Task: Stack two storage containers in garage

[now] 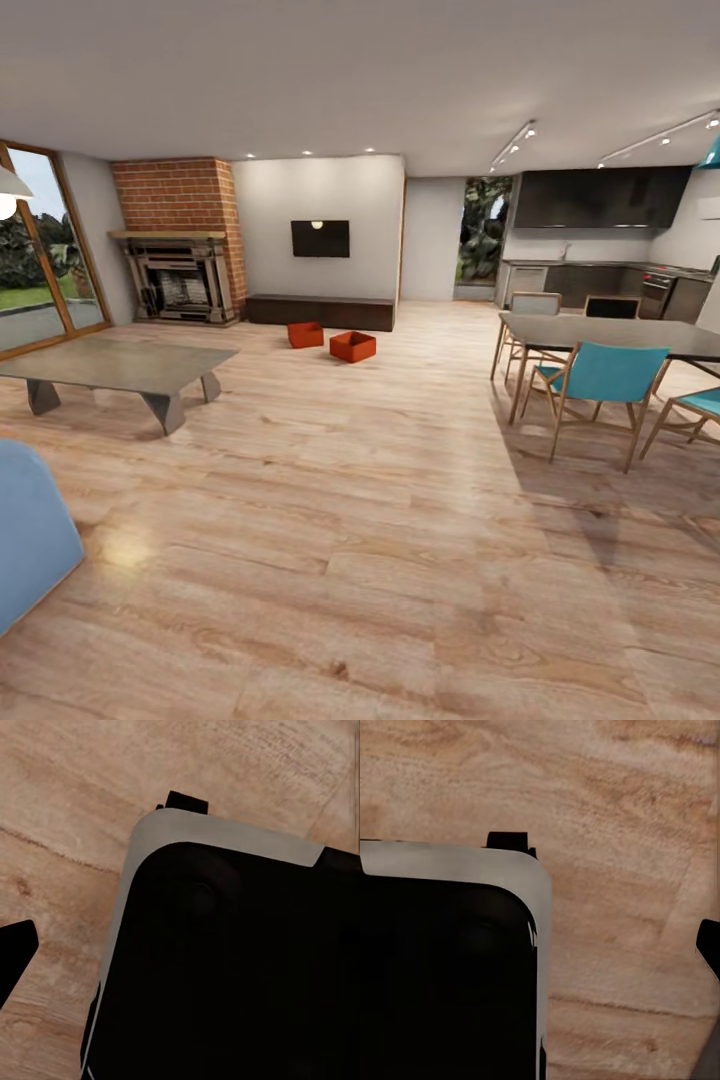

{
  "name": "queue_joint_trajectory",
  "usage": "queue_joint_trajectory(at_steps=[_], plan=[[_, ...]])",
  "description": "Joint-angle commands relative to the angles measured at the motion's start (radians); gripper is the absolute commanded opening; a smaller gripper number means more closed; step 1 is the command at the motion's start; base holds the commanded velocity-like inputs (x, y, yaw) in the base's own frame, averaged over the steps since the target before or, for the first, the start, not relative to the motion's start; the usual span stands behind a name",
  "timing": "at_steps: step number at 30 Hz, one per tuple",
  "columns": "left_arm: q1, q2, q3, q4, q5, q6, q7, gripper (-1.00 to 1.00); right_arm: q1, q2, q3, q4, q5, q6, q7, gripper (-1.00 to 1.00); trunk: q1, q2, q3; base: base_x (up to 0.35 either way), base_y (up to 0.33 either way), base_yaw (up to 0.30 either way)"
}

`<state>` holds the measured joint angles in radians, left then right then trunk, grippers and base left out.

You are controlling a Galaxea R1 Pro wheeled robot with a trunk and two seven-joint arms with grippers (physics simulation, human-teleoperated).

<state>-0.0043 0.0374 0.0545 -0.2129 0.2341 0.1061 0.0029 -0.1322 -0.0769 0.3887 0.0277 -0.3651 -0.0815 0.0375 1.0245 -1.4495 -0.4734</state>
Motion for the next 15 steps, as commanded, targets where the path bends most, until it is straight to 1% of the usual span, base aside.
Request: queue_joint_trajectory(at_steps=[1, 12, 15], plan=[[0.000, 0.000, 0.005, -0.002, 0.005, 0.007, 0.000, 1.00, -0.001, 0.000, 0.008, 0.003, -0.010, -0.006, 0.004, 1.00, 0.001, 0.000, -0.001, 0.322, 0.000, 0.000], [0.000, -0.002, 0.005, 0.002, 0.007, 0.004, 0.000, 1.00, -0.001, 0.001, 0.008, 0.002, -0.011, -0.007, 0.004, 1.00, 0.001, 0.000, -0.001, 0.322, 0.000, 0.000], [0.001, -0.002, 0.005, 0.001, 0.007, 0.004, 0.000, 1.00, -0.001, 0.001, 0.007, 0.003, -0.011, -0.019, 0.004, 1.00, 0.001, 0.000, -0.001, 0.322, 0.000, 0.000]])
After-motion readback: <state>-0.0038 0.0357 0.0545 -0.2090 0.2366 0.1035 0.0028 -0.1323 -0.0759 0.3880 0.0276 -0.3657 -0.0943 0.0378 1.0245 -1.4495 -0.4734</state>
